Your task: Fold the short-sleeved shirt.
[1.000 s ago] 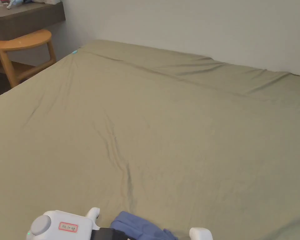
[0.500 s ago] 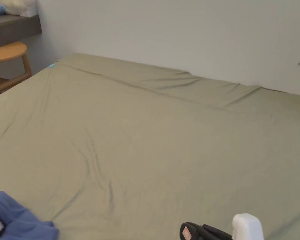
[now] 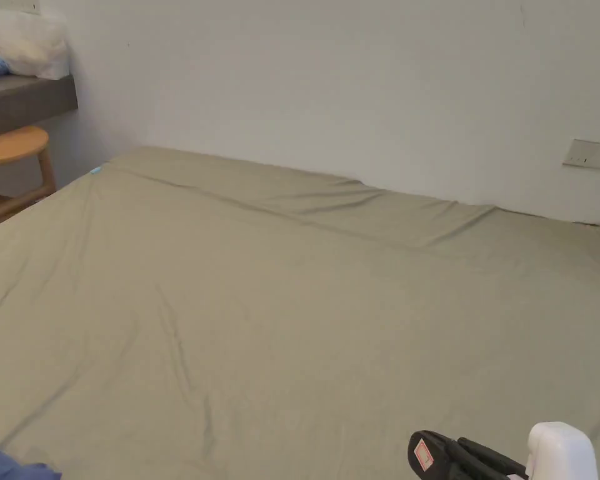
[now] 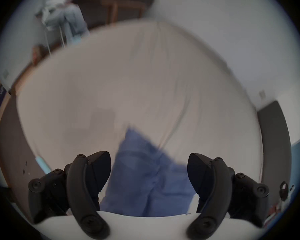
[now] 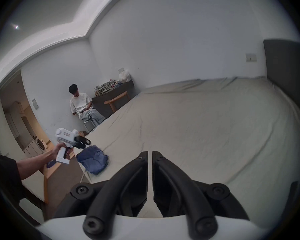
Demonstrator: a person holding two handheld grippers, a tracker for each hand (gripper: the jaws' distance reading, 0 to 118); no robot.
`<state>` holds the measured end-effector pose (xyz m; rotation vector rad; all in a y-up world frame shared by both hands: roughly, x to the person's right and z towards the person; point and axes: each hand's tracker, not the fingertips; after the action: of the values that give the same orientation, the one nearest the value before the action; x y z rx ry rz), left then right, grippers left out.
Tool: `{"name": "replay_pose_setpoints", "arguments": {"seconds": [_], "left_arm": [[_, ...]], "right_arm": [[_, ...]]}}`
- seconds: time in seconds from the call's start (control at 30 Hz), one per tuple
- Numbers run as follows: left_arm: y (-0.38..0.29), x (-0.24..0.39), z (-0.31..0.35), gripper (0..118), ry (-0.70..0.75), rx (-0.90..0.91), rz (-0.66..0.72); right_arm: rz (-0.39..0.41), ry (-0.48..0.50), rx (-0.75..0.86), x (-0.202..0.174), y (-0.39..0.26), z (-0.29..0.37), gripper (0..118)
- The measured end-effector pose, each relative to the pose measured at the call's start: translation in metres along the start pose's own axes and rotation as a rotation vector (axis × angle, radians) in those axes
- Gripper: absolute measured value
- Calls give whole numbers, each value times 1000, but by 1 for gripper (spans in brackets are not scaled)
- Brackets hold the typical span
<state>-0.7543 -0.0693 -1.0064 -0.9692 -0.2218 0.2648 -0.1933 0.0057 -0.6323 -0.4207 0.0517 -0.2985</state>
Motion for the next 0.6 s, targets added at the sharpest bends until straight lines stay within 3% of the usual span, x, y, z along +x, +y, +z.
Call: {"name": "replay_pose_setpoints", "arguments": {"seconds": [0.1, 0.2, 0.3, 0.53, 0.6], "left_arm": [[4, 58, 91, 100, 103, 376, -106], [-23, 116, 164, 100, -82, 596, -107], [-67, 183, 212, 103, -303, 657, -195], [-179, 307, 238, 105, -215, 831, -398], [-201, 330, 229, 105, -277, 828, -443]], "right_arm": [[135, -123, 81, -12, 26, 26, 15], [239, -263, 136, -25, 48, 49, 15], [285, -337, 215, -37, 57, 74, 15], [322, -460, 283, -60, 46, 113, 15], [325, -478, 303, -63, 39, 120, 15]]}}
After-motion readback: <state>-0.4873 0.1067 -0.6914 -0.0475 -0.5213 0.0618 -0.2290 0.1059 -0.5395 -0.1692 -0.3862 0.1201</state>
